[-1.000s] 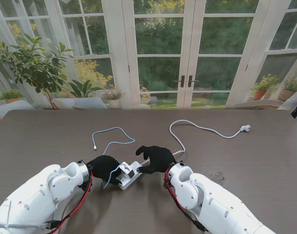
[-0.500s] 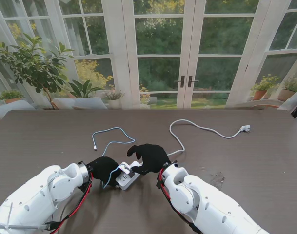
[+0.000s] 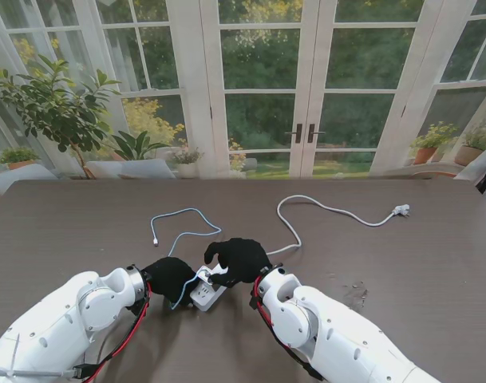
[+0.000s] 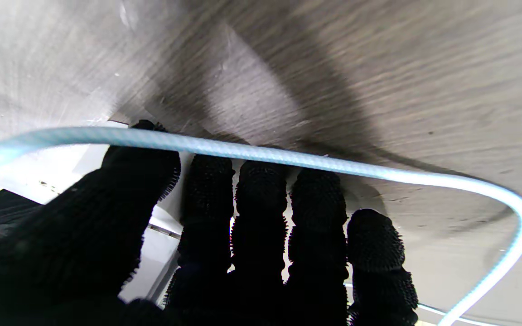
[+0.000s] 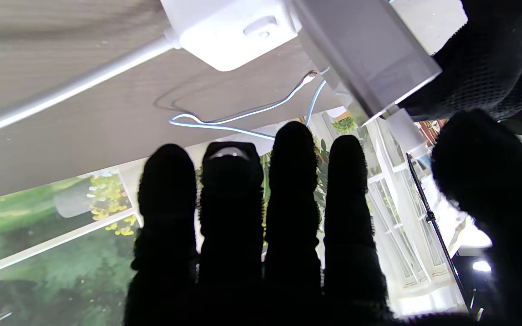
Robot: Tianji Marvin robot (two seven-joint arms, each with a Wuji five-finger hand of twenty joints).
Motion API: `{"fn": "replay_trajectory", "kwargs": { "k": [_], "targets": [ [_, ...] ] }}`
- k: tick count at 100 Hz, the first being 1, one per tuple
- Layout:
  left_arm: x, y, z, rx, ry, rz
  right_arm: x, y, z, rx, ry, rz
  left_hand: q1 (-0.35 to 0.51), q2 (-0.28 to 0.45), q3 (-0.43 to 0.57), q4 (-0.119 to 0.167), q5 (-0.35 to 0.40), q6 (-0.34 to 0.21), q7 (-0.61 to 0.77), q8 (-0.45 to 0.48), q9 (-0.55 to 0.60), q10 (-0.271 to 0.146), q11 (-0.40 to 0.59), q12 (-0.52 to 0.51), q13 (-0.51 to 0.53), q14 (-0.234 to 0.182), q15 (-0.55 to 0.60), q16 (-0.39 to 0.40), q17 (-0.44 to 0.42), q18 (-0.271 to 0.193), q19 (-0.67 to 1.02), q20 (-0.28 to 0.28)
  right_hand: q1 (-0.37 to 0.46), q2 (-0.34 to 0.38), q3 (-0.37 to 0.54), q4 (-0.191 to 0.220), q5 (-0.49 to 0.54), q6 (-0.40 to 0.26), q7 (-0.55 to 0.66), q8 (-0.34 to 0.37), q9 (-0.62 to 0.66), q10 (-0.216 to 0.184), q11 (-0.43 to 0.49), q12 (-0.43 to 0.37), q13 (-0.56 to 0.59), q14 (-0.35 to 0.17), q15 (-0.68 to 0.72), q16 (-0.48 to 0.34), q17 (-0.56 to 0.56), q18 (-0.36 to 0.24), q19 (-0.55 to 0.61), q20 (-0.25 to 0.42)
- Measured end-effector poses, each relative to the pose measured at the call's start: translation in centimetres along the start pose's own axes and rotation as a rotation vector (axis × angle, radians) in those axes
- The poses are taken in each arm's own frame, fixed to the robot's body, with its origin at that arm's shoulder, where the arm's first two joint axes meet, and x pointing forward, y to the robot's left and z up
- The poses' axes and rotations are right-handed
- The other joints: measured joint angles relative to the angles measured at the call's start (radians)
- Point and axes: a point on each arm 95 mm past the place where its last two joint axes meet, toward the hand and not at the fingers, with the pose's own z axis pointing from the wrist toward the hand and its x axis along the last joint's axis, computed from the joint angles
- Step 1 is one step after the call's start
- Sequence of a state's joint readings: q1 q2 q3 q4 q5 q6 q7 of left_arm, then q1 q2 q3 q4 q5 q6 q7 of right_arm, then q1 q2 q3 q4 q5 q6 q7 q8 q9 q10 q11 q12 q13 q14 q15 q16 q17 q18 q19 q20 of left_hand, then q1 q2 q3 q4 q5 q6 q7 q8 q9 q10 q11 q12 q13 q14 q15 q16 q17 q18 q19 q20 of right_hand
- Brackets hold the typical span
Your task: Set up the charging station
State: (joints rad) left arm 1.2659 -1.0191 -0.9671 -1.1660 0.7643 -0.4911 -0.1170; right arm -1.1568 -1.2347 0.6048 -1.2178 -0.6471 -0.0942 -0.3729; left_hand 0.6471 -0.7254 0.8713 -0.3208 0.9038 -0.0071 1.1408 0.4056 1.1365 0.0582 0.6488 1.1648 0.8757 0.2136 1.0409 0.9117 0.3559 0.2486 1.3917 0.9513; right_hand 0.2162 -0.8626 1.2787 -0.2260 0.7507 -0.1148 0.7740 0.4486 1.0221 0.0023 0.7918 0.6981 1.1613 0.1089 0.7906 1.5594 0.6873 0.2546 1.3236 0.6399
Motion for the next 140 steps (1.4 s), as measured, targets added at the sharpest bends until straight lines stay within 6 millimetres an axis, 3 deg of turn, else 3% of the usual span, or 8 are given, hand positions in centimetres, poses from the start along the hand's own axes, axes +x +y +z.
{"fn": "replay_trajectory", "kwargs": {
  "k": [9,12,21,45,57,107,120,140],
  "targets": [
    [0.0,0.0,0.0,0.0,-0.001,0.0,0.0,-0.2,0.1,-0.004,0.004,0.012,-0.002,0.0,-0.01,0.0,0.0,-0.006,0.0,0.005,-0.012,0.0,0.013,-0.061,0.0,-0.001,0.001,0.0,0.0,0.0,0.0,0.0,0.02,-0.015,0.019,0.0,0.073,0.0,0.012,0.001,0.079,-0.009,0.002,0.011,0.044,-0.011,0.023,0.0,0.043,-0.001,0.024,0.0],
    [0.0,0.0,0.0,-0.001,-0.001,0.0,0.0,-0.2,0.1,-0.006,0.006,0.015,-0.002,0.0,-0.011,0.001,0.0,-0.007,0.0,0.006,-0.012,0.0,0.013,-0.064,0.0,-0.001,0.001,0.0,0.0,0.0,0.0,0.0,0.04,-0.032,0.025,-0.052,0.086,0.001,0.037,-0.051,0.103,-0.012,0.001,0.017,0.069,-0.018,0.024,0.0,0.054,-0.001,0.032,0.0],
    [0.0,0.0,0.0,-0.002,-0.003,0.0,0.0,-0.5,0.2,-0.016,0.008,0.023,-0.01,0.001,-0.014,0.001,0.0,-0.007,0.0,0.012,-0.012,0.0,0.014,-0.072,0.0,-0.001,0.001,0.0,0.0,0.0,0.0,0.0,0.076,-0.062,0.026,-0.132,0.115,0.004,0.132,-0.114,0.153,-0.017,-0.002,0.025,0.106,-0.023,0.034,0.0,0.084,-0.001,0.048,-0.003],
    [0.1,0.0,-0.2,-0.009,-0.007,0.002,-0.1,-1.0,0.3,-0.015,0.005,0.033,-0.019,0.036,-0.027,0.001,0.001,-0.009,0.0,0.015,-0.012,0.0,0.014,-0.076,0.0,-0.001,0.001,0.0,-0.008,0.0,0.0,0.0,0.088,-0.072,0.027,-0.162,0.134,0.026,0.133,-0.162,0.206,-0.02,-0.012,0.032,0.116,-0.03,0.086,0.0,0.125,-0.001,0.066,-0.005],
    [0.2,0.0,-0.2,-0.01,-0.01,0.002,-0.2,-1.1,0.4,-0.012,0.0,0.041,-0.054,0.058,-0.037,0.02,0.013,-0.011,-0.008,0.022,-0.012,0.0,0.023,-0.077,0.0,-0.001,0.003,0.0,-0.008,0.0,0.0,0.0,0.111,-0.072,0.027,-0.192,0.145,0.031,0.15,-0.195,0.229,-0.02,-0.013,0.048,0.116,-0.031,0.121,0.0,0.137,-0.001,0.071,-0.005],
    [0.2,-0.1,0.1,-0.014,-0.023,-0.004,-0.6,-1.2,0.2,0.012,-0.017,0.083,-0.132,0.093,-0.059,0.059,0.049,-0.016,-0.093,0.081,-0.008,0.003,0.04,-0.089,0.004,0.009,0.025,0.0,-0.016,0.0,0.0,0.011,0.121,-0.042,0.027,-0.194,0.197,0.079,0.15,-0.247,0.278,-0.02,-0.026,0.061,0.119,-0.032,0.235,0.0,0.179,-0.001,0.096,-0.005],
    [0.2,-0.2,0.2,-0.015,-0.023,-0.006,-0.7,-1.2,-0.1,0.033,-0.022,0.101,-0.15,0.092,-0.068,0.059,0.049,-0.016,-0.109,0.105,-0.01,0.001,0.041,-0.089,0.004,0.009,0.031,0.0,-0.021,0.0,0.0,0.011,0.123,0.011,0.026,-0.191,0.187,0.117,0.15,-0.238,0.261,-0.016,-0.041,0.061,0.117,-0.022,0.207,0.0,0.153,-0.001,0.096,-0.005],
    [0.1,-0.2,0.3,-0.015,-0.023,-0.009,-0.8,-1.1,-0.6,0.036,-0.029,0.113,-0.193,0.098,-0.084,0.12,0.053,-0.011,-0.146,0.166,-0.009,0.003,0.041,-0.089,0.004,0.009,0.034,0.0,-0.022,0.001,0.0,0.015,0.119,0.022,0.026,-0.181,0.175,0.139,0.15,-0.218,0.25,-0.014,-0.043,0.061,0.117,-0.02,0.182,0.0,0.141,-0.001,0.096,0.0]
  ]
}}
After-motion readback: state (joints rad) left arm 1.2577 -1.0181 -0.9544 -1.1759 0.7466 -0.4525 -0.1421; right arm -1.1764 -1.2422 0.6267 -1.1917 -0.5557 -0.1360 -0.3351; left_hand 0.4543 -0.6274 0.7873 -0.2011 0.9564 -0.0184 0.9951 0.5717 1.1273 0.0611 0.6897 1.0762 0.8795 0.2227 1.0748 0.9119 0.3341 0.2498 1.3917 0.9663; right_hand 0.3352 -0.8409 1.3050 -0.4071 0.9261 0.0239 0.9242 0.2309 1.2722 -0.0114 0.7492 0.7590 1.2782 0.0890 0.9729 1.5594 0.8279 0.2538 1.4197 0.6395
